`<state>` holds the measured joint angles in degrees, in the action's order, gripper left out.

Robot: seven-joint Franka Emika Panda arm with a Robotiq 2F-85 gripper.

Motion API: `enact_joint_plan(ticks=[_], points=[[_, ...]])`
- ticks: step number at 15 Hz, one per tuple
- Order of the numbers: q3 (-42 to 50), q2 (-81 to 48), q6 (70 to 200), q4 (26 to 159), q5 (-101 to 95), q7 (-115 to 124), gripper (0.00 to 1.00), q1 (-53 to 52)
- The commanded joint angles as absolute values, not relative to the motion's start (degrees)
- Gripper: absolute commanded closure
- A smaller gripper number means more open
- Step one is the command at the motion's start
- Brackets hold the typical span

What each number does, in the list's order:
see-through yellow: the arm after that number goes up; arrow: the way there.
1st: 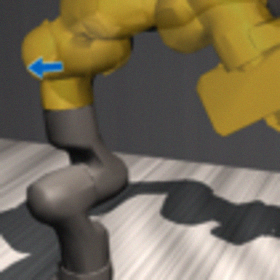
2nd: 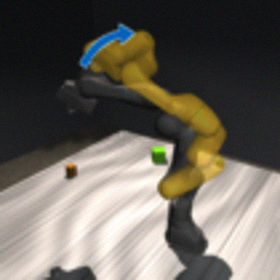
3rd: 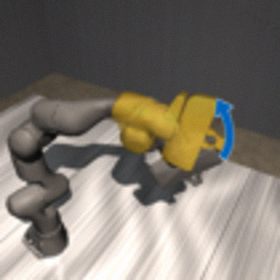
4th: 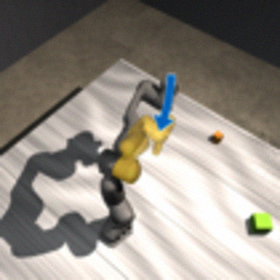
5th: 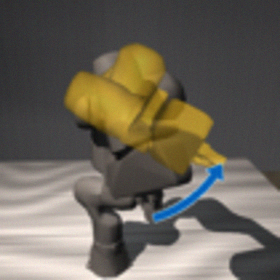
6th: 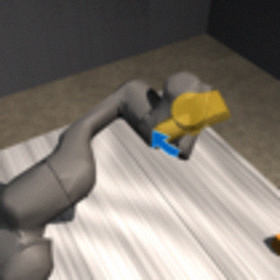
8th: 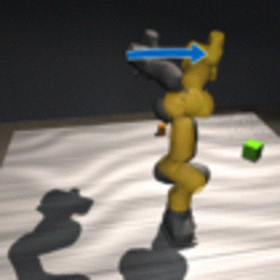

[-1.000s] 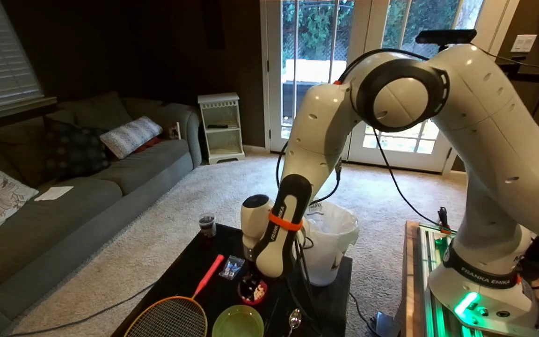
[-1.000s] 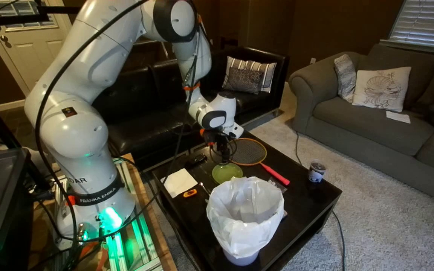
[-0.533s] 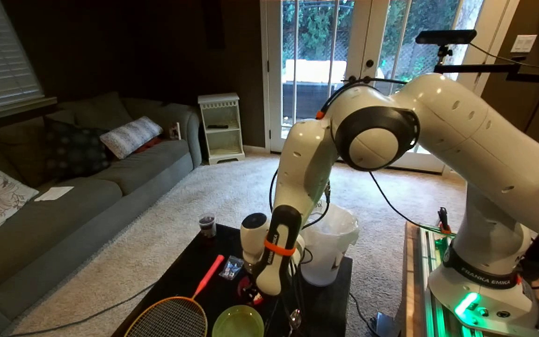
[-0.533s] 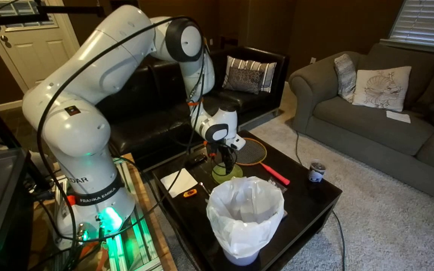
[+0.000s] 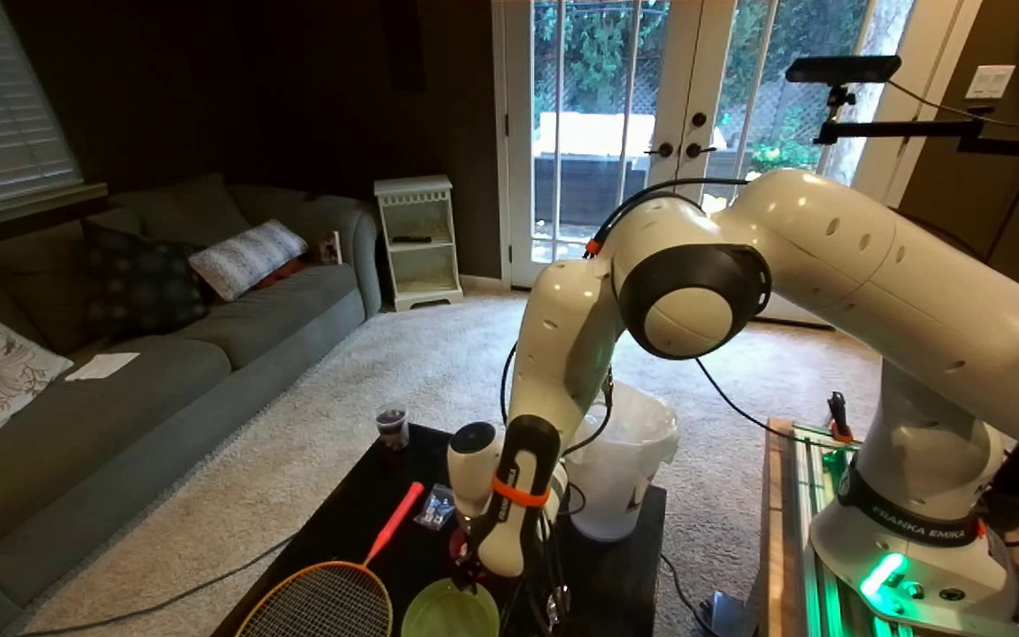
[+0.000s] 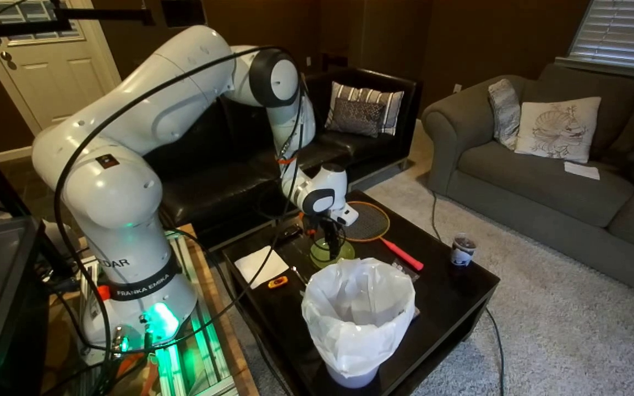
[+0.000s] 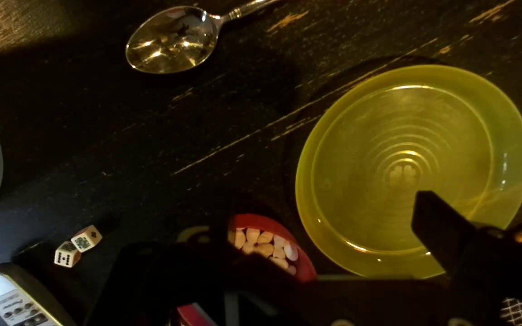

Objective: Put some popcorn in the bin

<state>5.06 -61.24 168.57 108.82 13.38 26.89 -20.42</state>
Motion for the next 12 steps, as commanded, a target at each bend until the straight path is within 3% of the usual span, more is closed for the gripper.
enact_joint_plan(ticks=[1, 12], points=[[5.29, -62.03, 168.13, 108.02, 13.32, 26.99, 0.0, -20.28], [5.22, -69.39, 170.5, 98.92, 13.78, 26.06, 0.0, -16.03]])
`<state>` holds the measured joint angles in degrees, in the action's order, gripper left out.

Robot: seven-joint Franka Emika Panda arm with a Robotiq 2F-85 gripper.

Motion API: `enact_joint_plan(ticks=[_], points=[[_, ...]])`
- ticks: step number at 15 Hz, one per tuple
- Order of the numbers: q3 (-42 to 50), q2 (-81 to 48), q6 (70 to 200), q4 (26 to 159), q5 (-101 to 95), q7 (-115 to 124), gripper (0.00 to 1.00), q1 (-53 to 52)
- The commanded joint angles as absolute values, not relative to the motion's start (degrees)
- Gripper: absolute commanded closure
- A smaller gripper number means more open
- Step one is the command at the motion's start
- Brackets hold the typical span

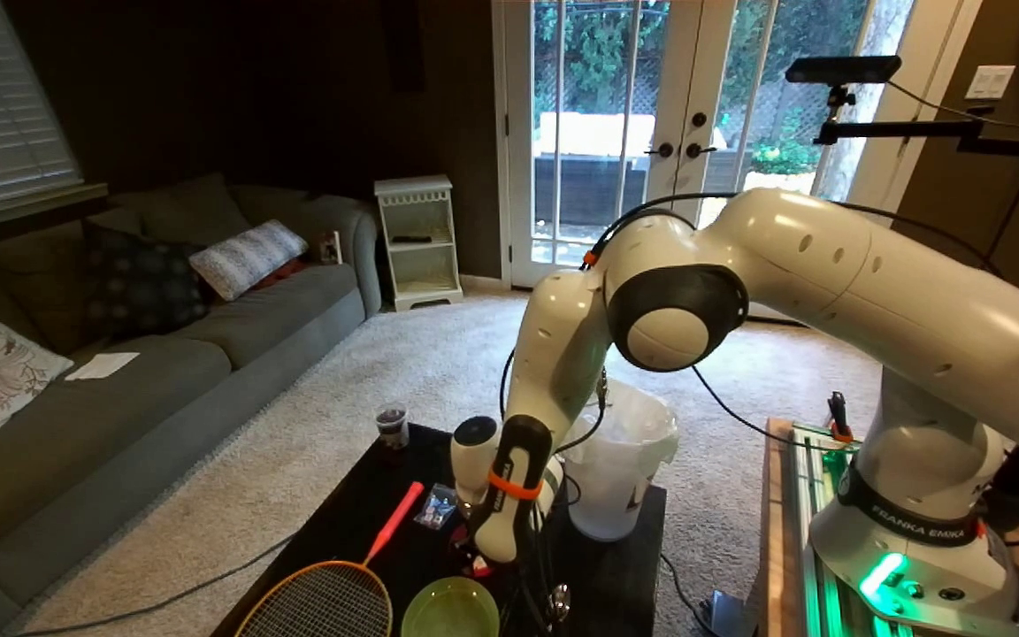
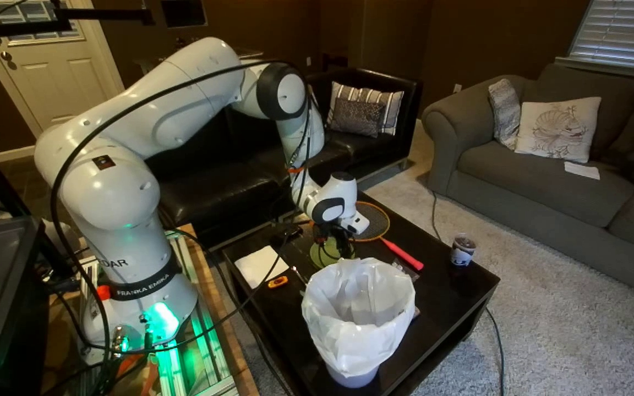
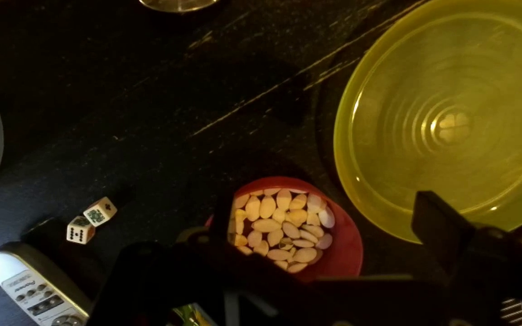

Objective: Put some popcorn in the bin

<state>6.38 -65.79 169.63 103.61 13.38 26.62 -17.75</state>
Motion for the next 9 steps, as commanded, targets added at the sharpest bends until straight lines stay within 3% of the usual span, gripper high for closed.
enact_joint_plan(ticks=[1, 9], points=[[4.42, -70.29, 170.52, 97.58, 13.84, 25.6, 0.0, -14.94], [5.14, -76.87, 169.79, 88.99, 14.34, 27.15, 0.0, -14.15]])
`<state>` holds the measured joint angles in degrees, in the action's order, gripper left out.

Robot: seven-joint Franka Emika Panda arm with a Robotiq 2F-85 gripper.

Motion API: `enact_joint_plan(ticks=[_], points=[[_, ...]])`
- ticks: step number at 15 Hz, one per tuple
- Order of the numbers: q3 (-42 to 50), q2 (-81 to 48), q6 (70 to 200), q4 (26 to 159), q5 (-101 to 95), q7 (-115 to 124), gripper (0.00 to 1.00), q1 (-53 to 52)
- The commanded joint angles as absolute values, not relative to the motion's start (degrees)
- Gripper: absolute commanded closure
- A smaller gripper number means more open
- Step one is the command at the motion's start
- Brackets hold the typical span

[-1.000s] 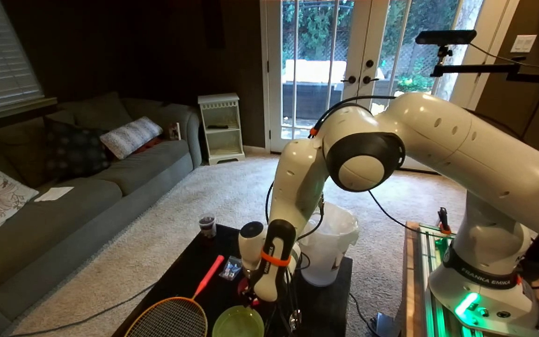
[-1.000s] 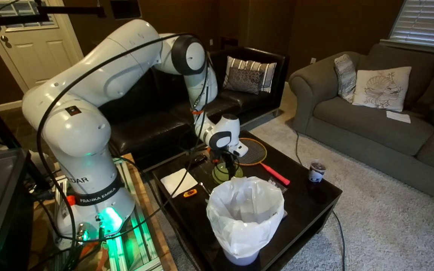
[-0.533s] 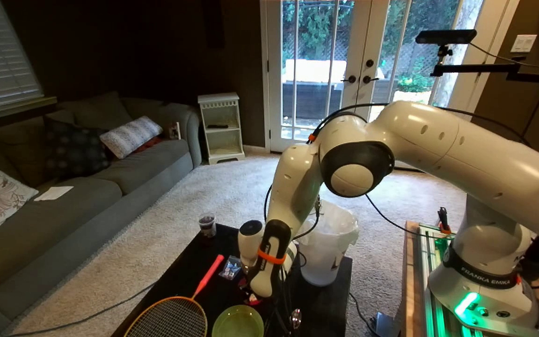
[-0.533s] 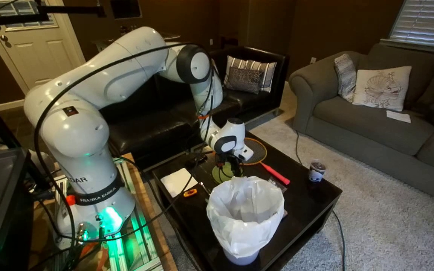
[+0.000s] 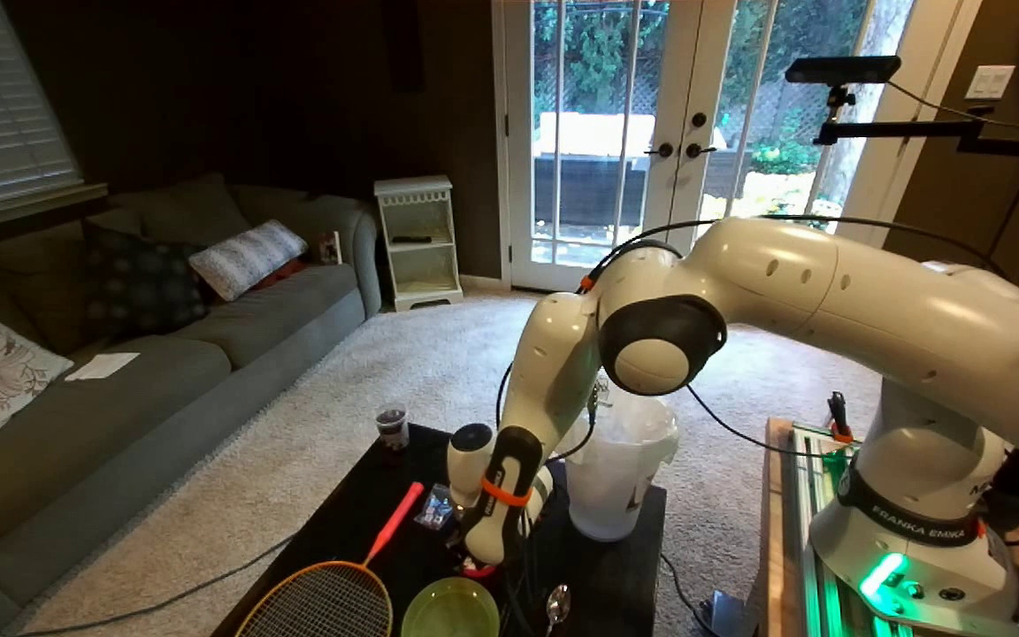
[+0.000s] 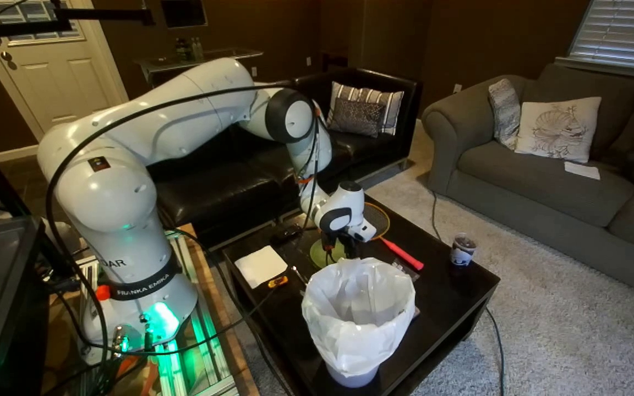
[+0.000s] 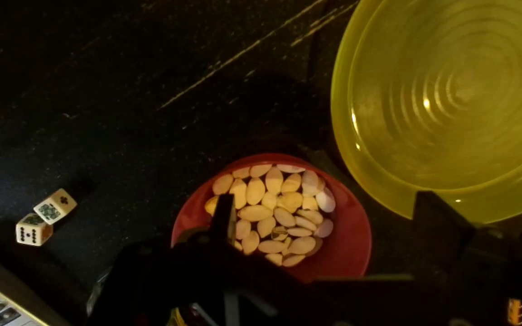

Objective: Put some popcorn in the bin

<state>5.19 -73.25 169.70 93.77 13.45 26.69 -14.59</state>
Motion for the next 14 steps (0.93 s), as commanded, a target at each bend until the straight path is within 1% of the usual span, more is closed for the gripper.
enact_joint_plan(ticks=[1, 2, 3, 4, 5, 7, 8, 9, 10, 11, 12, 14], points=[[5.1, -77.56, 169.85, 88.13, 14.46, 27.26, 0.0, -13.94], [5.11, -78.27, 170.03, 87.26, 14.64, 27.47, 0.02, -13.74], [5.45, -78.88, 170.16, 86.51, 14.78, 27.85, 0.26, -13.83], [5.43, -79.34, 170.31, 85.89, 14.89, 27.9, 0.27, -13.56], [5.46, -79.71, 170.43, 85.39, 15.03, 28.01, 0.31, -13.31], [5.23, -80.14, 170.96, 84.68, 15.35, 28.03, 0.47, -12.55], [5.05, -80.0, 171.31, 84.64, 15.45, 27.91, 0.28, -12.25], [4.89, -80.04, 171.58, 84.44, 15.58, 27.81, 0.28, -11.89], [4.64, -80.06, 171.72, 84.29, 15.67, 27.63, 0.2, -11.5], [4.42, -80.19, 171.76, 84.04, 15.71, 27.45, 0.06, -11.11], [4.09, -80.29, 171.71, 83.83, 15.73, 27.21, 0.06, -10.66], [3.82, -80.41, 172.05, 83.68, 15.9, 27.26, 0.0, -10.14]])
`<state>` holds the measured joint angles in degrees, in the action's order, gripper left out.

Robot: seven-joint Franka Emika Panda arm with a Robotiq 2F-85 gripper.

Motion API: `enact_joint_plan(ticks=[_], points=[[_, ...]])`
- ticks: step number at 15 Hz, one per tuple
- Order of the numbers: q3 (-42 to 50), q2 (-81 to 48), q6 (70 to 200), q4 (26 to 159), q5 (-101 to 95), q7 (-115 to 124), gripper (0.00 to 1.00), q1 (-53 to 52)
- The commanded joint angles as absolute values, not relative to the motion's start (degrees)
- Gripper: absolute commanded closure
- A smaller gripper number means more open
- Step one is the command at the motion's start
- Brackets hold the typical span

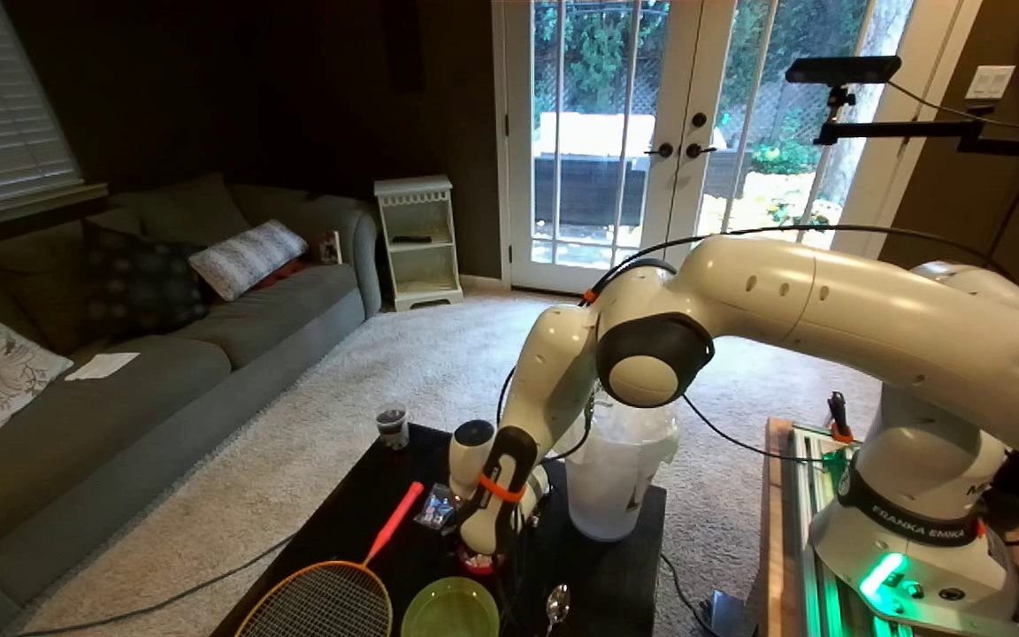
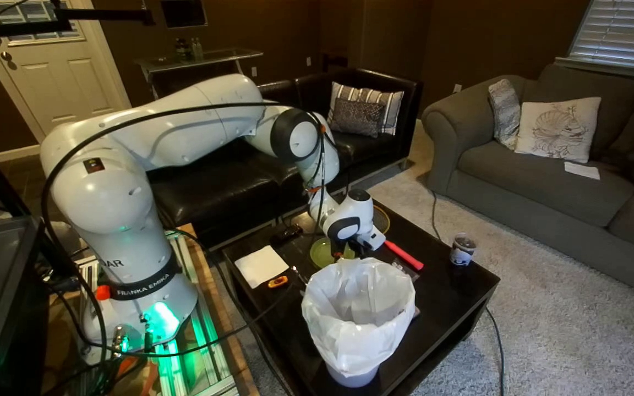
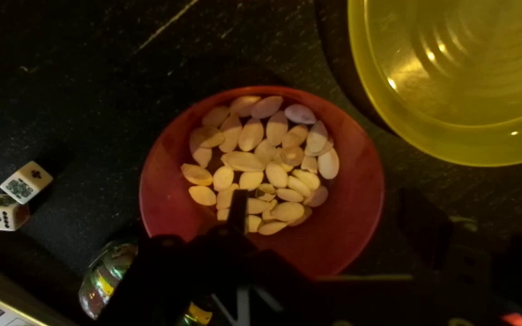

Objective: Put some popcorn in the bin

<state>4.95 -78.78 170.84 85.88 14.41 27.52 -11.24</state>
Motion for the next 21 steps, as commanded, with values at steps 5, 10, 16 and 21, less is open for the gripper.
enact_joint_plan(ticks=[5, 10, 16, 21], points=[[4.27, -80.5, 171.41, 83.63, 16.73, 28.03, 0.06, -9.42], [4.3, -81.1, 170.26, 82.94, 17.05, 28.22, 0.29, -8.95], [4.35, -82.44, 170.1, 81.35, 17.19, 28.8, 0.29, -8.89], [4.66, -83.79, 169.53, 79.54, 17.13, 29.53, 0.31, -9.26]])
